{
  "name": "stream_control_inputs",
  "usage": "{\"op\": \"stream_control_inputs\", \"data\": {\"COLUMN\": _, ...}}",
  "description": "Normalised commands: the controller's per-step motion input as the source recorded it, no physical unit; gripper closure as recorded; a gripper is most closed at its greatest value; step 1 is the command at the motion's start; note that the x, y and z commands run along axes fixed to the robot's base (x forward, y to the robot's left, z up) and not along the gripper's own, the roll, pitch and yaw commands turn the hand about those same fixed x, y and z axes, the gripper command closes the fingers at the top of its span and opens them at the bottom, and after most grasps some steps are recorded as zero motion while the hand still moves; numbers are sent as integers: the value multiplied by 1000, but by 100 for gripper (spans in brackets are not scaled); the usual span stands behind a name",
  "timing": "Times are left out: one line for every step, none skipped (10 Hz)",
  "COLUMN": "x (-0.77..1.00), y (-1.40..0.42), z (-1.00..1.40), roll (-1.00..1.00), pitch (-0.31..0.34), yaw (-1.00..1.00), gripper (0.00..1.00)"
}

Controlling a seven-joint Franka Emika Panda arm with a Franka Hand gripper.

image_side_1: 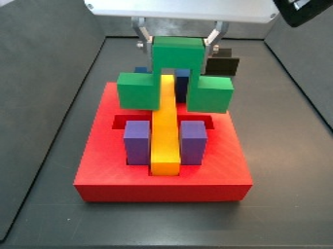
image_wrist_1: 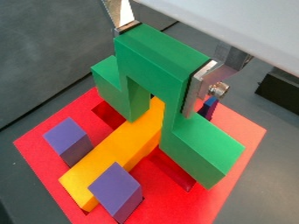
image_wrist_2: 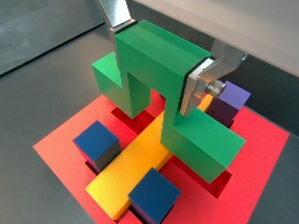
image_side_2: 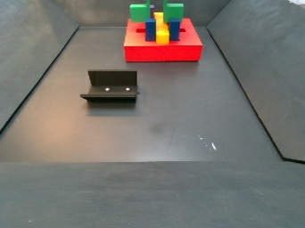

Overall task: Pick up the green object. Move up. Move to above the board. Insert the green object.
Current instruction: Insert the green object.

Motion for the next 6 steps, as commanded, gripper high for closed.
{"op": "stream_control_inputs", "data": {"x": -66, "y": 0, "z": -289, "roll": 0, "pitch": -100, "yaw": 129, "gripper": 100}}
{"op": "stream_control_inputs", "data": {"x": -94, "y": 0, "z": -223, "roll": 0, "pitch": -103, "yaw": 106, "gripper": 100}}
{"op": "stream_control_inputs", "data": {"x": -94, "y": 0, "z": -26, "roll": 1, "pitch": -93, "yaw": 83, "gripper": 100}}
{"op": "stream_control_inputs", "data": {"x": -140, "y": 0, "z": 0, "roll": 0, "pitch": -127, "yaw": 51, "gripper": 100}}
{"op": "stream_control_inputs", "data": {"x": -429, "y": 0, "z": 69, "roll": 0, "pitch": -259, "yaw": 26, "gripper": 100}}
{"op": "stream_control_inputs", "data": {"x": -217, "y": -3, "z": 0, "roll": 7, "pitch": -249, "yaw": 20, "gripper": 100}}
